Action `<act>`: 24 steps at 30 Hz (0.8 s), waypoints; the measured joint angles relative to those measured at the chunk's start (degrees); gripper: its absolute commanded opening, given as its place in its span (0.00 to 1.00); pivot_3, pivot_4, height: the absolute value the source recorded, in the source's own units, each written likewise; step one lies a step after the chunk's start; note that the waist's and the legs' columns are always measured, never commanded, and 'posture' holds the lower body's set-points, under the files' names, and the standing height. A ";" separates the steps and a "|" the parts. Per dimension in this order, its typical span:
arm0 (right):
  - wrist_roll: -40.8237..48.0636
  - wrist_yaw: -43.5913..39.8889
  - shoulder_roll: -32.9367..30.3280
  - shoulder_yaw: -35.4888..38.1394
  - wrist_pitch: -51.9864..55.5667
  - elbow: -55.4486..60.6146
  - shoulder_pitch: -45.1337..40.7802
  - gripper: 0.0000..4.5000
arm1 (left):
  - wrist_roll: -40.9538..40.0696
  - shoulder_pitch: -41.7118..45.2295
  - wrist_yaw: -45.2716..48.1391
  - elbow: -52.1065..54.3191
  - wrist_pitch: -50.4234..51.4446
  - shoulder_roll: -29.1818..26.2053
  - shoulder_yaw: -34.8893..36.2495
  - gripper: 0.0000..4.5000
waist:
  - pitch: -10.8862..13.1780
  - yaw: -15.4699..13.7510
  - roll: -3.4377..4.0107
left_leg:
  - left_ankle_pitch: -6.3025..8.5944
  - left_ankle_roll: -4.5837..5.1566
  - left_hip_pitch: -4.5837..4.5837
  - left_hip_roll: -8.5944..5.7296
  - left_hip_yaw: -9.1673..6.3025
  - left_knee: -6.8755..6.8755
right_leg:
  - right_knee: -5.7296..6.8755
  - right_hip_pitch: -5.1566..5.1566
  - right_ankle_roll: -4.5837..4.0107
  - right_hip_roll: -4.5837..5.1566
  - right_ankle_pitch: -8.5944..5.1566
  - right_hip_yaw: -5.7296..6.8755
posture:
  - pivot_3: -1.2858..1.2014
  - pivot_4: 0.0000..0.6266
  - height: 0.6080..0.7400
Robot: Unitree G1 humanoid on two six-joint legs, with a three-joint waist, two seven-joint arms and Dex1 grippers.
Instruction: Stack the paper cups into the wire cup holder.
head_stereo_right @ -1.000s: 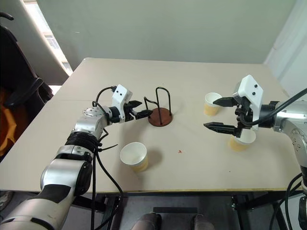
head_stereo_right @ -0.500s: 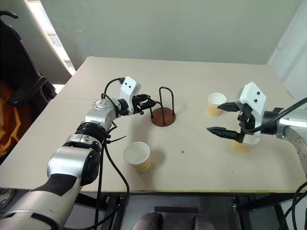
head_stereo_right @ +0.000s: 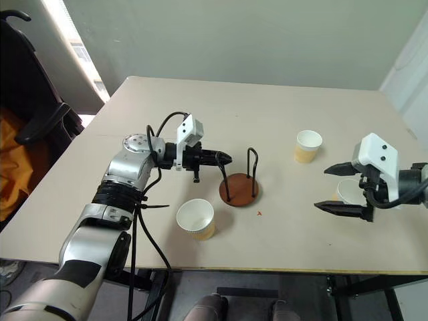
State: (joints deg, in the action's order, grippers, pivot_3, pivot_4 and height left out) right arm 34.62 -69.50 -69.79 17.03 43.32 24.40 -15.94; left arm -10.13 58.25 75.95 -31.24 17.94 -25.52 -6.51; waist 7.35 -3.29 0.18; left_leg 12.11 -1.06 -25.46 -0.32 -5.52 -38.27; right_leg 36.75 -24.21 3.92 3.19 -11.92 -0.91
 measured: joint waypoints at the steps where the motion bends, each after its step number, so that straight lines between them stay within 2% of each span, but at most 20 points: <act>1: 0.00 -0.35 -0.09 0.00 -0.36 0.19 0.28 1.00 | -0.62 0.03 0.03 2.12 1.02 0.05 -0.02 0.01 | 0.00 0.01 0.00 | 0.01 0.03 0.06 -0.01 0.08 -0.02 | 0.03 0.02 0.05 0.04 0.03 -0.15 | 0.52 0.24 1.00; 6: -0.05 0.01 -0.07 -2.05 -0.81 3.15 1.69 1.00 | -1.33 -2.19 -1.38 9.02 4.48 2.32 -1.89 0.01 | 0.00 0.18 0.00 | 0.08 0.32 0.53 0.00 0.39 -0.01 | 0.05 0.34 0.29 0.02 -0.01 -0.69 | 0.52 0.24 1.00; 15: -0.47 4.27 1.60 -4.92 -0.54 5.40 1.93 1.00 | -1.18 -11.31 -5.35 16.61 6.35 3.95 -5.92 0.01 | 0.00 0.65 0.01 | 0.07 0.47 0.53 0.04 0.44 -0.04 | 0.05 0.30 0.39 0.06 0.04 -0.79 | 0.52 0.24 1.00; 22: 0.01 4.87 1.71 -4.92 -0.39 5.93 1.94 1.00 | -0.87 -12.16 -9.34 20.03 7.28 4.36 -7.48 0.01 | 0.00 0.54 0.01 | 0.09 0.49 0.52 0.03 0.45 -0.04 | 0.02 0.31 0.39 0.08 0.05 -0.80 | 0.52 0.24 1.00; 24: 0.00 5.03 1.94 -4.97 -0.39 5.94 1.90 1.00 | -0.87 -12.48 -9.85 20.06 7.40 4.28 -8.04 0.14 | 0.00 0.58 0.01 | 0.10 0.49 0.53 0.04 0.45 -0.03 | 0.03 0.31 0.39 0.08 0.05 -0.80 | 0.52 0.24 1.00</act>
State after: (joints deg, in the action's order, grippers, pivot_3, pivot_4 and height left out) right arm 34.62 -64.47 -67.85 12.06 42.93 30.34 -14.04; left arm -11.00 45.77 66.10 -11.19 25.34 -21.24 -14.56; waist 7.35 -2.72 0.18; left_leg 12.20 -0.57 -24.93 -0.28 -5.06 -38.30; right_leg 36.79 -23.90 4.31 3.26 -11.87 -1.70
